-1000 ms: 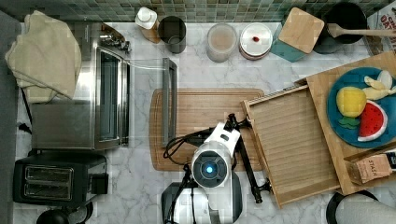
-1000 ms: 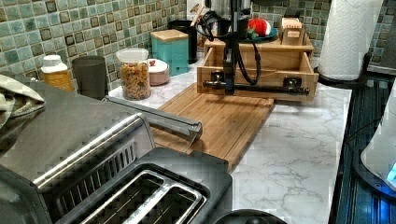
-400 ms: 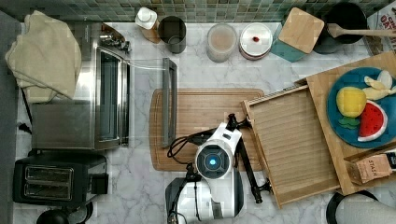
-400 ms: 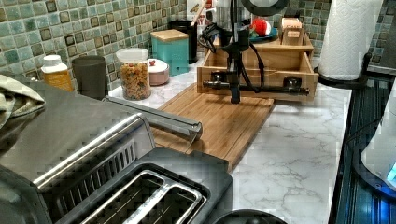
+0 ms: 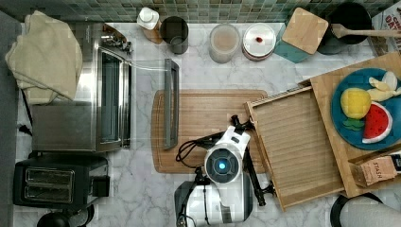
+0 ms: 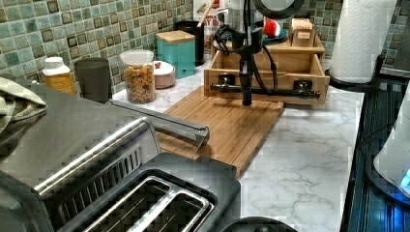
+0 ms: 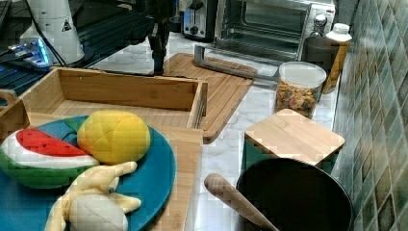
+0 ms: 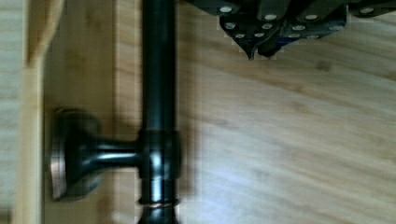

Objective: Close the drawer.

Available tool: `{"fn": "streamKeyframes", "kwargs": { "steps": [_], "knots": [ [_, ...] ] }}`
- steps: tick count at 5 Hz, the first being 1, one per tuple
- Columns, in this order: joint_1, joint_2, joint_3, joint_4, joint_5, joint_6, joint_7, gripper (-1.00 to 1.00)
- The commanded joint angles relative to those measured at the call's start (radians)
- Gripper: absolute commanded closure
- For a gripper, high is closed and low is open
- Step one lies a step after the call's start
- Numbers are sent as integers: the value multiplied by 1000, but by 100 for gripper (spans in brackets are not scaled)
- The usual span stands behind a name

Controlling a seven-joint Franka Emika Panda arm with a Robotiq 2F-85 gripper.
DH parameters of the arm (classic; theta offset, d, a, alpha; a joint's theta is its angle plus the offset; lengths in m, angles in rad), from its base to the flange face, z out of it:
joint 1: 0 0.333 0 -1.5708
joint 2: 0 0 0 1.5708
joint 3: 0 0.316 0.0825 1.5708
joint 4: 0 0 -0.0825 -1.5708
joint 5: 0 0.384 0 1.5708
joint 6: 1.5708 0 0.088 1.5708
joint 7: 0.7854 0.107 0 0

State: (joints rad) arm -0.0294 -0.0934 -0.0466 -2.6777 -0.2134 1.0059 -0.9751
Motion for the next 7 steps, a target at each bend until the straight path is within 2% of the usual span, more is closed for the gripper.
{"fn": "streamKeyframes", "kwargs": {
  "steps": [1, 2, 4, 5, 6, 7],
  "knots": [
    [-102, 83, -148, 60, -4, 48, -373, 100],
    [-135, 115, -188, 111, -6, 44, -444, 100],
    [-240, 266, -258, 346, 40, 56, -545, 100],
    [-280, 307, -268, 425, 59, 32, -638, 100],
    [-318, 372, -277, 493, 105, 53, -727, 100],
    [-356, 399, -266, 498, 164, 135, -788, 100]
  ]
}}
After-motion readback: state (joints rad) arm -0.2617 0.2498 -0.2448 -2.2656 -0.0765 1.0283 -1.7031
